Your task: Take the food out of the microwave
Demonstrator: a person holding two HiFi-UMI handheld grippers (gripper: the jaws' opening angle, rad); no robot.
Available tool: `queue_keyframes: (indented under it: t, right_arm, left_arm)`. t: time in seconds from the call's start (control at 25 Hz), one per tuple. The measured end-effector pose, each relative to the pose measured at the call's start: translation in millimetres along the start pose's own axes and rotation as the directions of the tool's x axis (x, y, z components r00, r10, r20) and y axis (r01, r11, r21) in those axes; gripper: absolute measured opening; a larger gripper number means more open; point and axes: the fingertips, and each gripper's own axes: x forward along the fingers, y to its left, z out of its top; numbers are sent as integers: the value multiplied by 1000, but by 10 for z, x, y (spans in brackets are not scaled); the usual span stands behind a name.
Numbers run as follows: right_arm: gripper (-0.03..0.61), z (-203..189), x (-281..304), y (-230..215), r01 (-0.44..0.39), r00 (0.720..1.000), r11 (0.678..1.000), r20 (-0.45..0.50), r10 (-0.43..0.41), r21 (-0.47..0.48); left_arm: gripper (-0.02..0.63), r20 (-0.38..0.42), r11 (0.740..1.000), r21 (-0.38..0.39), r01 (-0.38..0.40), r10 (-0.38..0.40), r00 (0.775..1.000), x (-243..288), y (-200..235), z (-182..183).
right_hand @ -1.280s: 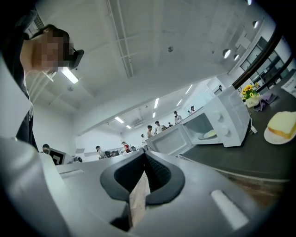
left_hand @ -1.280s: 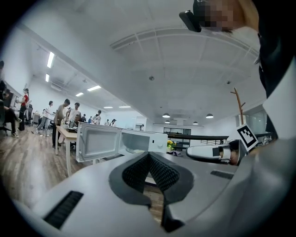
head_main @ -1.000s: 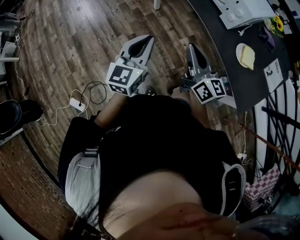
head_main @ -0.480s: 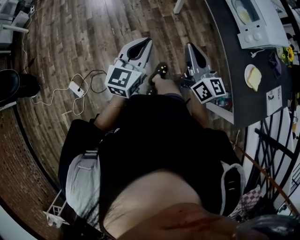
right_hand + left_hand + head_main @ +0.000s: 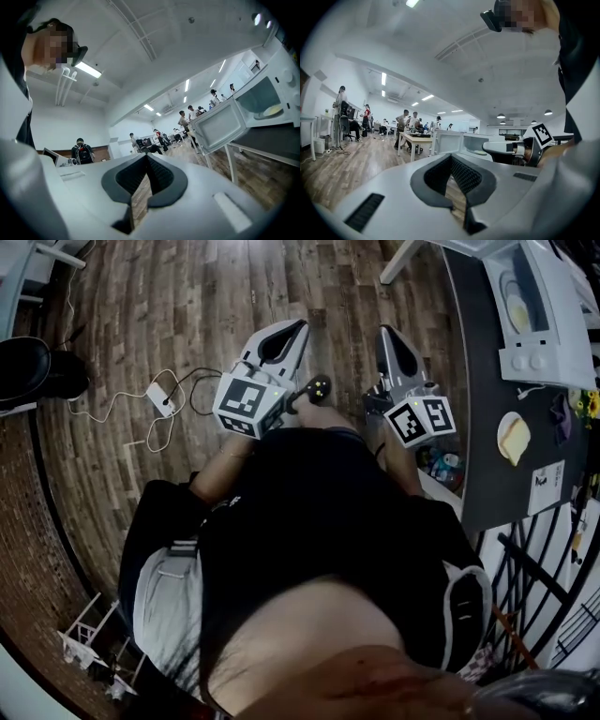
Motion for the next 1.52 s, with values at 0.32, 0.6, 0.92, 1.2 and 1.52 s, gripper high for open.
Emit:
queue_keyframes:
  t: [0.32,0.6,0.92,1.2,1.52]
  right_arm:
    - [0,56,434,-162,-35,999,999,-8,35,1]
    - [0,123,796,-445,-43,999,999,-13,43,13]
    - [0,224,1196,-753,-59,998,998,4,59,29]
    - [0,333,1387,-1032,-30,999,999,31,29,22]
    - [0,362,1492,-1307,14,999,999,41,-16,38]
  left_arm:
    - [6,3,1000,20,-13,13,1000,376,295,127]
    - [6,-18,1000,19,-13,13,1000,778,517,175]
    - [6,-18,999,41,-15,15,1000,1231,776,286]
    - [6,-30,998,45,35,-34,999,1614,856,305]
    - [6,-62,996,39,83,-80,995,1927,890,274]
